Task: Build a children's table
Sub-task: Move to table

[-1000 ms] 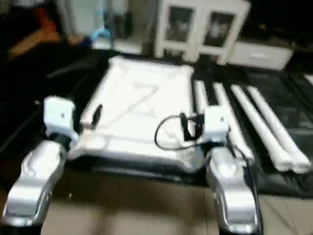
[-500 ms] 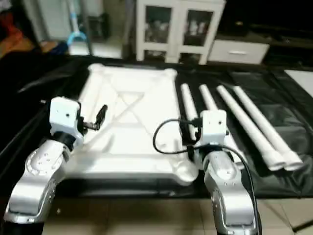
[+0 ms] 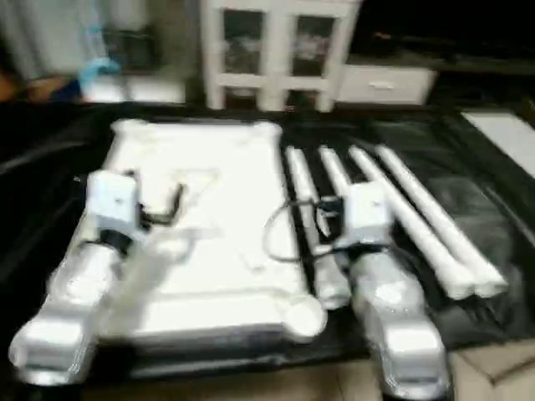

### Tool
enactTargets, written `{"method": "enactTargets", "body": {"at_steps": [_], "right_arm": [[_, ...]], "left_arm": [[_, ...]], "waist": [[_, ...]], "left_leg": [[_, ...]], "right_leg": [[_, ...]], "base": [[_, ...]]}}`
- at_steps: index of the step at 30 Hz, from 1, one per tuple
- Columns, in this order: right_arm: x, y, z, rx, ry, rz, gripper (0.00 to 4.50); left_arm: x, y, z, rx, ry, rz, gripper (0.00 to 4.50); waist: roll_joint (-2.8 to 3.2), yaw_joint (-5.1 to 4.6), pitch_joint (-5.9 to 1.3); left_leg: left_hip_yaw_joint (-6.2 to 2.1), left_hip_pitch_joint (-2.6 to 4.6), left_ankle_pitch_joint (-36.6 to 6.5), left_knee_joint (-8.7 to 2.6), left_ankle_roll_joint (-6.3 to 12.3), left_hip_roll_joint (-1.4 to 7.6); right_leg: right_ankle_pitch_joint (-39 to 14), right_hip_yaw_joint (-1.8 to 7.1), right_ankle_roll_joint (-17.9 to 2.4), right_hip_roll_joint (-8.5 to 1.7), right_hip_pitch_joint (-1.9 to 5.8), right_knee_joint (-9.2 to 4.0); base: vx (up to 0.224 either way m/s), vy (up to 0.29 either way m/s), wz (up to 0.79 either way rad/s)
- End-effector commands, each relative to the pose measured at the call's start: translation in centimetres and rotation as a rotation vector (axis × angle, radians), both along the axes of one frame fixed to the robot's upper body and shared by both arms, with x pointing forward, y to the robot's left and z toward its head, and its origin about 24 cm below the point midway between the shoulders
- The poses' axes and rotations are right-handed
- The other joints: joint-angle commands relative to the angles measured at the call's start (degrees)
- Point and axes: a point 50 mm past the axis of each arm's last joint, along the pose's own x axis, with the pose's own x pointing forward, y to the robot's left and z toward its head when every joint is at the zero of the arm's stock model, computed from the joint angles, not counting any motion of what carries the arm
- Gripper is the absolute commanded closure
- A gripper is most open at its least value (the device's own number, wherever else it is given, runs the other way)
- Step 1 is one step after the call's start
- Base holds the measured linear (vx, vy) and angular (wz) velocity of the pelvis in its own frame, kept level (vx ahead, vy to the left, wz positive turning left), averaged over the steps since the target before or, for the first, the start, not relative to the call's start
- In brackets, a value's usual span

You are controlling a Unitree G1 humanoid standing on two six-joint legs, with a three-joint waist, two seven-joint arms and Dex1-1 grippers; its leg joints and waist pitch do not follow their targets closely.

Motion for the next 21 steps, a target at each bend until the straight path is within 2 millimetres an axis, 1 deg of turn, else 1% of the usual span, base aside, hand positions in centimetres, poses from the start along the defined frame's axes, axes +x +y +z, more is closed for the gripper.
{"method": "enactTargets", "body": {"at_steps": [1,2,3,4,5,6,7,8,9,10,11,12,13,14,15,16,17,18,19,20,21], "right_arm": [[0.1,0.8,0.4,0.010,-0.012,0.038,0.02],[0.1,0.8,0.4,0.009,-0.011,0.040,0.02],[0.1,0.9,0.4,0.011,-0.009,0.043,0.02],[0.0,0.9,0.4,0.012,-0.008,0.044,0.02],[0.0,0.9,0.4,0.013,-0.007,0.044,0.02],[0.0,0.9,0.5,0.017,-0.008,0.048,0.02],[0.0,0.9,0.5,0.017,-0.008,0.049,0.02],[0.1,0.9,0.6,0.018,-0.008,0.058,0.02],[0.1,0.9,0.7,0.017,-0.008,0.066,0.02],[0.2,0.9,0.8,0.017,-0.008,0.072,0.02],[0.2,1.0,0.8,0.019,-0.007,0.082,0.02],[0.2,1.1,0.8,0.017,-0.006,0.090,0.02],[0.3,1.3,0.9,0.012,-0.004,0.105,0.02],[0.4,1.5,0.9,0.007,-0.004,0.121,0.02],[0.4,1.5,0.9,0.006,-0.004,0.124,0.02],[0.5,1.6,1.0,0.006,-0.004,0.124,0.02],[0.5,1.6,1.0,0.006,-0.004,0.124,0.02],[0.6,1.6,1.0,0.003,-0.005,0.127,0.02],[0.7,1.6,1.1,0.001,-0.005,0.128,0.02],[0.7,1.6,1.1,0.001,-0.005,0.129,0.02],[0.7,1.6,1.1,-0.001,-0.005,0.136,0.02]], "left_arm": [[0.0,0.9,0.3,0.015,-0.014,0.027,0.00],[0.0,0.9,0.1,0.023,0.000,0.028,0.00],[0.0,1.0,-0.1,0.039,0.017,0.025,0.00],[-0.1,1.0,-0.2,0.053,0.025,0.019,0.00],[-0.1,1.0,-0.3,0.060,0.026,0.014,0.00],[-0.1,1.3,-0.4,0.056,0.037,0.030,0.00],[-0.1,1.4,-0.4,0.054,0.038,0.034,0.00],[0.0,2.1,-0.4,0.037,0.054,0.064,0.00],[0.0,2.4,-0.5,0.014,0.079,0.072,0.00],[0.1,2.7,-0.5,0.012,0.094,0.077,0.00],[0.3,3.0,-0.5,0.033,0.109,0.091,0.00],[0.4,3.3,-0.6,0.050,0.125,0.102,0.00],[0.5,3.6,-0.8,0.075,0.145,0.111,0.00],[0.9,4.0,-0.9,0.087,0.171,0.111,0.00],[1.1,4.1,-1.0,0.089,0.180,0.111,0.00],[1.3,4.1,-1.1,0.071,0.205,0.098,0.00],[1.3,4.0,-1.1,0.069,0.208,0.096,0.00],[1.6,4.1,-1.3,0.080,0.238,0.088,0.00],[1.7,4.1,-1.3,0.089,0.245,0.084,0.00],[1.7,4.1,-1.3,0.092,0.246,0.083,0.00],[2.1,4.4,-1.8,0.129,0.299,0.069,0.00]], "waist": [[-0.70,1.21,-2.95],[0.81,0.70,-3.29],[2.59,0.10,-2.96],[2.54,-0.42,-3.23],[2.58,-0.15,-4.13],[2.46,-0.10,-4.11],[2.09,0.36,-3.63],[1.66,0.66,-3.14],[1.20,0.68,-2.93],[1.52,0.72,-2.64],[1.44,0.49,-2.39],[1.57,0.42,-2.35],[1.11,0.27,-2.15],[1.03,0.32,-2.01],[1.12,0.39,-1.98],[0.74,0.24,-1.85],[0.98,0.40,-1.84],[0.72,0.36,-1.79],[0.83,0.52,-1.80],[0.54,0.48,-1.89],[0.55,0.47,-1.96]], "left_leg": [[-2.83,-6.75,10.85,-3.66,2.01,1.83],[-2.19,-4.62,20.45,-8.73,2.63,2.10],[-3.05,-3.52,21.35,-9.79,5.66,4.27],[-3.90,-2.78,21.07,-9.74,6.19,5.81],[-4.35,-1.15,26.08,-8.64,7.39,6.73],[-4.15,-1.49,27.64,-8.68,7.57,6.44],[-3.25,-1.80,24.74,-8.97,6.88,5.76],[-2.52,-2.23,17.16,-9.71,5.30,5.26],[-2.19,-2.16,12.80,-10.07,4.40,5.23],[-2.02,-1.84,5.80,-10.77,2.20,5.34],[-1.94,-1.69,1.64,-11.14,0.70,5.48],[-2.02,-1.64,0.53,-11.28,0.07,5.57],[-1.96,-1.55,-1.56,-11.51,-0.80,5.58],[-1.78,-1.41,-3.26,-11.56,-1.48,5.39],[-1.68,-1.34,-3.96,-11.55,-1.77,5.29],[-1.55,-1.52,-4.76,-11.67,-2.17,5.26],[-1.36,-1.31,-5.60,-11.65,-2.72,5.29],[-1.25,-1.32,-5.81,-11.67,-2.85,5.35],[-0.98,-1.20,-6.06,-11.65,-3.18,5.38],[-0.91,-1.41,-5.48,-11.73,-3.17,5.43],[-0.88,-1.49,-4.82,-11.77,-3.08,5.43]], "right_leg": [[6.73,5.65,-14.14,-8.53,7.03,-5.94],[16.47,1.37,-12.43,-3.79,4.57,-4.31],[16.71,0.12,-8.99,-2.33,2.53,-3.49],[17.16,0.31,-8.05,-2.66,2.35,-2.93],[22.31,0.93,-8.38,-4.09,1.56,-2.68],[24.33,1.06,-8.79,-4.34,1.81,-2.72],[24.45,1.30,-9.64,-4.69,1.90,-3.45],[20.99,1.47,-10.49,-5.04,2.44,-4.17],[18.24,1.55,-10.83,-5.15,2.55,-4.63],[11.95,1.45,-11.10,-5.22,2.68,-5.04],[7.68,1.55,-10.61,-5.13,2.46,-5.41],[6.36,1.57,-10.32,-5.14,2.40,-5.45],[4.03,1.60,-9.58,-5.07,2.16,-5.69],[1.76,1.71,-8.98,-5.12,1.87,-5.95],[0.54,1.80,-8.77,-5.21,1.77,-6.05],[-1.74,1.85,-8.29,-5.31,1.75,-6.30],[-3.85,1.92,-7.84,-5.40,1.41,-6.44],[-4.57,1.95,-7.63,-5.45,1.31,-6.54],[-5.58,1.97,-7.20,-5.44,1.04,-6.66],[-5.31,1.91,-6.89,-5.49,1.19,-6.55],[-4.78,1.87,-6.69,-5.48,1.21,-6.48]], "base": [[0.101,-0.014,-0.26],[0.085,0.003,-0.11],[0.109,0.031,-0.12],[0.109,0.031,-0.12],[0.092,0.048,-0.06],[0.038,0.054,0.03],[0.038,0.054,0.03],[0.004,0.054,0.04],[0.000,0.000,0.00],[0.000,0.000,0.00],[0.000,0.000,0.00],[0.000,0.000,0.00],[0.000,0.000,0.00],[-0.051,0.009,0.01],[-0.051,0.004,0.01],[-0.051,0.004,0.01],[0.000,0.000,0.00],[0.000,0.000,0.00],[0.000,0.000,0.00],[0.000,0.000,0.00],[0.000,0.000,0.00]]}}
